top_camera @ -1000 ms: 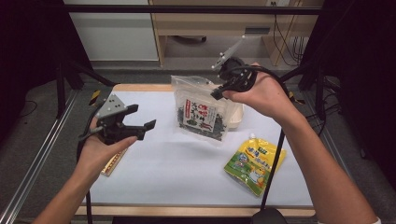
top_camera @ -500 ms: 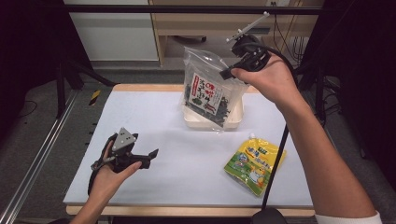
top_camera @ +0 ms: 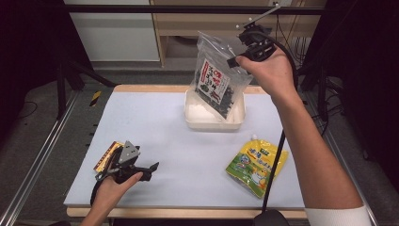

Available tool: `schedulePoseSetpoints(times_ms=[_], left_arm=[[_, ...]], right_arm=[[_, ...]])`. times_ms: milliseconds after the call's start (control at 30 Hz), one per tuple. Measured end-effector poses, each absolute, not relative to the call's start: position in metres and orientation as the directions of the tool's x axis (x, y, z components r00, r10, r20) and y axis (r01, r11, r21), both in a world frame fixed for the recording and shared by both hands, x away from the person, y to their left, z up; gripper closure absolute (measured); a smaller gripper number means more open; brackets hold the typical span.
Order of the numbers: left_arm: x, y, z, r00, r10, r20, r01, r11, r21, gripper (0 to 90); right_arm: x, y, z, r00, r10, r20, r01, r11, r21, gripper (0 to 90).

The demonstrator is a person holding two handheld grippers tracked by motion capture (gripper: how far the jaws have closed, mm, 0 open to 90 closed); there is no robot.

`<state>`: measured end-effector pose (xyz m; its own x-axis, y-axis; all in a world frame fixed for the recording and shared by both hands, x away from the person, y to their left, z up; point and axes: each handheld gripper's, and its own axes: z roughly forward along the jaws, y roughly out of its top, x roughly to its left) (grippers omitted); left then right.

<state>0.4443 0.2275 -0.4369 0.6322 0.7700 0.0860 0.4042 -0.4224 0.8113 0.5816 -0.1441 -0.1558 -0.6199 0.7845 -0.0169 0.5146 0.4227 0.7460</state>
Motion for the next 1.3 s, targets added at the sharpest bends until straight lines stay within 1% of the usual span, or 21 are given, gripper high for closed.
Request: schedulePoseSetpoints(times_ms=[200,367,567,767,1033,1200,1300], left_arm=[[0.446,0.230,-0.440,0.627,0.775,0.080,0.416,-0.420,0.806,6.6],[0.447,0.232,-0.441,0.626,0.776,0.074,0.423,-0.418,0.804,6.6],[0.447,0.232,-0.441,0.628,0.775,0.068,0.424,-0.415,0.805,6.6],[0.446,0.231,-0.441,0.636,0.768,0.068,0.422,-0.420,0.803,6.6],[0.447,0.230,-0.442,0.640,0.766,0.064,0.424,-0.421,0.802,6.7],[0.447,0.229,-0.443,0.643,0.763,0.066,0.426,-0.427,0.798,6.8],[0.447,0.229,-0.444,0.643,0.763,0.064,0.427,-0.426,0.798,6.8]], right_arm=[[0.594,-0.139,-0.158,-0.600,0.800,0.001,0.529,0.396,0.750,86.5],[0.605,-0.133,-0.165,-0.599,0.800,-0.015,0.530,0.411,0.742,86.5],[0.617,-0.128,-0.171,-0.586,0.810,-0.007,0.536,0.394,0.746,86.6],[0.632,-0.123,-0.181,-0.587,0.809,-0.013,0.539,0.403,0.740,86.8],[0.644,-0.125,-0.196,-0.583,0.812,0.021,0.562,0.385,0.733,86.9],[0.647,-0.127,-0.207,-0.581,0.812,0.051,0.573,0.365,0.734,86.9],[0.648,-0.128,-0.209,-0.585,0.809,0.050,0.573,0.369,0.732,86.9]])
